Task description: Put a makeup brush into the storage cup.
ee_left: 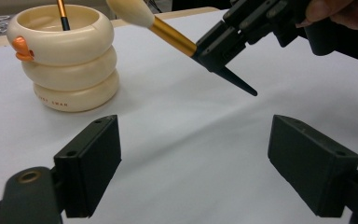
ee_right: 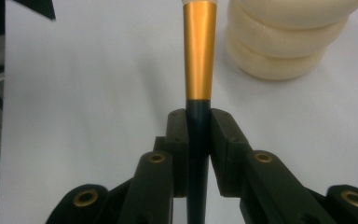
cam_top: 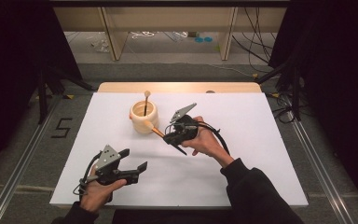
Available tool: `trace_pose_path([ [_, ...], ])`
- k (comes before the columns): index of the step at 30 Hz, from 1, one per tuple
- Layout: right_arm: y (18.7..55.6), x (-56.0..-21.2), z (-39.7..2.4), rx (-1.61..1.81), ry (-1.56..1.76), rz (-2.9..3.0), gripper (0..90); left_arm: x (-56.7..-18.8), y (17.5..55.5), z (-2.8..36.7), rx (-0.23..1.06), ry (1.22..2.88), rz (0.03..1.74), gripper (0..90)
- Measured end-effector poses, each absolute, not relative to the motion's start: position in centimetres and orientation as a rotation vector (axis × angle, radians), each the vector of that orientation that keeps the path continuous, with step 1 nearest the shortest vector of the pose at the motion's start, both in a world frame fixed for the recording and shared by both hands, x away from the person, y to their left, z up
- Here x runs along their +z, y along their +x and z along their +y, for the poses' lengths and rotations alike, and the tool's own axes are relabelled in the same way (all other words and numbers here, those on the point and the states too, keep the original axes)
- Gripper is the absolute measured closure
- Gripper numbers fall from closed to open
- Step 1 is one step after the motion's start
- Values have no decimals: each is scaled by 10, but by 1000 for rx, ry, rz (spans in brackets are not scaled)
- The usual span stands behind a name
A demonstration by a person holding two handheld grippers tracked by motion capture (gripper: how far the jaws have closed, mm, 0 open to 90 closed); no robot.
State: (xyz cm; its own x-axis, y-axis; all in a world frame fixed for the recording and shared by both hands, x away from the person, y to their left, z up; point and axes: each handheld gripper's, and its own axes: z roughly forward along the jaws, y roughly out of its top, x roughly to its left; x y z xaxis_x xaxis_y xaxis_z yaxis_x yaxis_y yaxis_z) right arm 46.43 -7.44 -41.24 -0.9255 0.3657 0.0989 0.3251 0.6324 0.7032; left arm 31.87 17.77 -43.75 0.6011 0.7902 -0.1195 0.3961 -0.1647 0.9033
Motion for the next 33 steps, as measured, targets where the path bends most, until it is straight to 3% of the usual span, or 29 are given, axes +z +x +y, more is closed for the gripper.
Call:
trace_pose_path([
  [14, 457, -402, -76, 1481, 636, 2695, 785, -443, 329, 163, 393, 1755, 989, 174],
  [33, 442, -398, -87, 1621, 618, 2608, 784, -444, 340, 139, 398, 1771, 935, 173],
])
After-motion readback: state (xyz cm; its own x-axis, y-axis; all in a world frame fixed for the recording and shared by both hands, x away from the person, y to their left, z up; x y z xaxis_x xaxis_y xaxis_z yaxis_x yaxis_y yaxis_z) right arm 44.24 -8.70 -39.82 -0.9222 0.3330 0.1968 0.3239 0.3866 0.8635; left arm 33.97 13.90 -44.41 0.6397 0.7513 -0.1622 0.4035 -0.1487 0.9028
